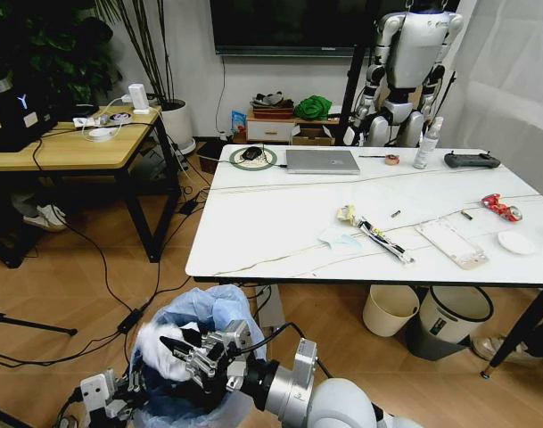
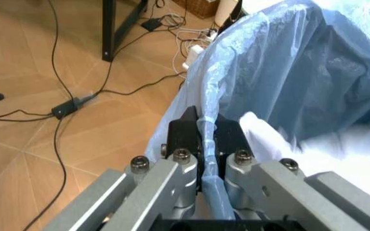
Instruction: Pick up the trash bin and place the trash from the table into it.
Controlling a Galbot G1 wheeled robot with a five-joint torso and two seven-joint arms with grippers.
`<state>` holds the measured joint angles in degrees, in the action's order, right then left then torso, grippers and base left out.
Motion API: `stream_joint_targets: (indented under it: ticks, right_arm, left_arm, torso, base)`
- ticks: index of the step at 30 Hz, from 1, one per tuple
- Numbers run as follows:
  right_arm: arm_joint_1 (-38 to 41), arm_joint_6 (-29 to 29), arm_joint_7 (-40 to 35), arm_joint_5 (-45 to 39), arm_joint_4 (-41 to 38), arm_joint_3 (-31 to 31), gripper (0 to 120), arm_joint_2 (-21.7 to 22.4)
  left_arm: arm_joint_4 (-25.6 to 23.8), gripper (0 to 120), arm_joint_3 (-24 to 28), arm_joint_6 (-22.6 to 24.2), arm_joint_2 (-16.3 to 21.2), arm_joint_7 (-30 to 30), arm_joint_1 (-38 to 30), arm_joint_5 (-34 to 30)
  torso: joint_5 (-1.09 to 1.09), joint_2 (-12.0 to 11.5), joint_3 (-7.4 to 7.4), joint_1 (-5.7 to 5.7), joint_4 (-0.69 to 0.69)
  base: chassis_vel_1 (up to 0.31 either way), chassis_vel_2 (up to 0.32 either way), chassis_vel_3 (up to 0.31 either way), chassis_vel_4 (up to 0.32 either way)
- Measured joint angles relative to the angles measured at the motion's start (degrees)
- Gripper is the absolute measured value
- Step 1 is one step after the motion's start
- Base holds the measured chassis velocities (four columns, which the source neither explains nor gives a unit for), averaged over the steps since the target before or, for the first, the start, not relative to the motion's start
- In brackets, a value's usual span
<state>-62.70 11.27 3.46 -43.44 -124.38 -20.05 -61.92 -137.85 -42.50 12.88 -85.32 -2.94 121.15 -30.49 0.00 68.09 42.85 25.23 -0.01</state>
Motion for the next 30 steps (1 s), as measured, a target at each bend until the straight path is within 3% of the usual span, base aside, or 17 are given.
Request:
stream_joint_targets:
  ticks: [4,6,10,14,17,21,30]
  right_arm:
    - [0.2,-0.2,-0.1,0.0,0.3,3.1,58,-0.3]
    - [0.2,-0.3,-0.1,0.1,0.4,4.3,61,-0.4]
    - [-0.8,0.1,-2.5,0.6,0.4,10.3,80,-1.7]
    - [-1.5,1.0,-3.9,0.9,0.2,13.5,86,-2.2]
    - [-2.9,3.7,-6.4,1.8,-0.1,20.6,98,-2.9]
    - [-3.9,9.5,-10.4,7.0,1.2,30.7,100,-3.1]
    - [-2.2,12.9,-9.8,12.0,6.8,36.6,100,-2.7]
  left_arm:
    - [0.6,1,0.3,0.0,0.1,-0.1,-0.5,0.0]
    - [0.7,1,0.4,0.0,0.2,-0.2,-0.5,0.0]
    - [1.6,1,0.6,0.1,0.5,-0.9,-0.9,-1.0]
    - [1.9,1,0.6,0.5,0.7,-1.7,-1.1,-2.3]
    - [2.3,1,1.2,1.4,1.0,-3.7,-1.7,-4.9]
    - [1.2,1,3.8,3.5,2.3,-5.8,-1.5,-6.7]
    - [0.7,1,4.0,7.1,3.1,-13.3,-3.3,-8.0]
  torso:
    - [0.00,0.0,0.00,0.00,0.00]
    - [0.00,0.0,0.00,0.00,0.00]
    - [0.01,0.0,0.00,0.00,0.00]
    - [0.00,0.0,0.00,0.00,0.00]
    - [0.01,0.0,0.00,0.00,0.01]
    - [0.02,0.0,0.00,0.00,-0.01]
    - [0.02,0.0,0.00,0.00,0.00]
  base:
    - [0.000,0.000,0.000,0.000]
    - [0.000,0.000,0.000,0.000]
    - [0.000,0.000,0.000,0.000]
    - [0.000,0.000,0.000,0.000]
    - [0.000,0.000,0.000,0.000]
    - [0.000,0.000,0.000,0.000]
    - [0.000,0.000,0.000,0.000]
